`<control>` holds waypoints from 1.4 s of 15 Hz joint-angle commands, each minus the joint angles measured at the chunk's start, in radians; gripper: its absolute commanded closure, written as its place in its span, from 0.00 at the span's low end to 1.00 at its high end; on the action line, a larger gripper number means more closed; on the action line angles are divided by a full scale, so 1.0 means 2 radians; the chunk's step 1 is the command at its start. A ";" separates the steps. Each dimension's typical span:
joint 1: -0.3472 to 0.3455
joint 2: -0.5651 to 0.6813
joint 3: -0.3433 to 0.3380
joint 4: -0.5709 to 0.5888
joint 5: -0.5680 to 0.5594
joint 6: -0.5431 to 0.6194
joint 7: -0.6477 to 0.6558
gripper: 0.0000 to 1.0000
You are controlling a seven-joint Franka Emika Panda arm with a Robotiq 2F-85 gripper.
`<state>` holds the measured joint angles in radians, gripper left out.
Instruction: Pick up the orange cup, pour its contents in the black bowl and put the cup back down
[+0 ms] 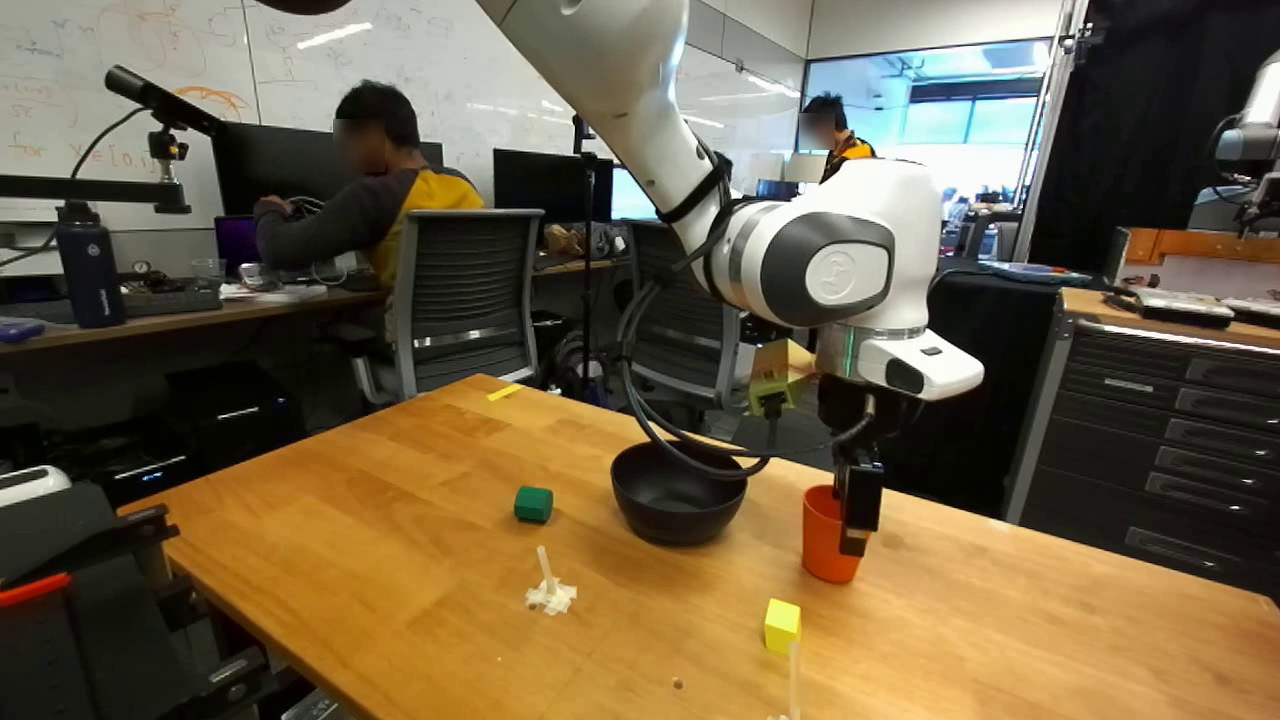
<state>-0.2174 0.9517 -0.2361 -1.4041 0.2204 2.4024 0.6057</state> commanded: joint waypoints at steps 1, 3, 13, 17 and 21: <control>0.000 0.025 -0.007 0.041 -0.005 -0.015 0.013 0.10; 0.000 0.030 -0.007 0.047 -0.006 -0.016 0.013 0.34; 0.002 0.032 -0.007 0.060 -0.007 -0.015 0.012 0.96; 0.005 0.029 -0.006 0.058 -0.010 -0.013 0.009 0.98; 0.014 0.022 -0.010 0.047 -0.019 -0.008 0.008 0.99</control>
<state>-0.2105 0.9995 -0.2371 -1.3198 0.2049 2.3999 0.6067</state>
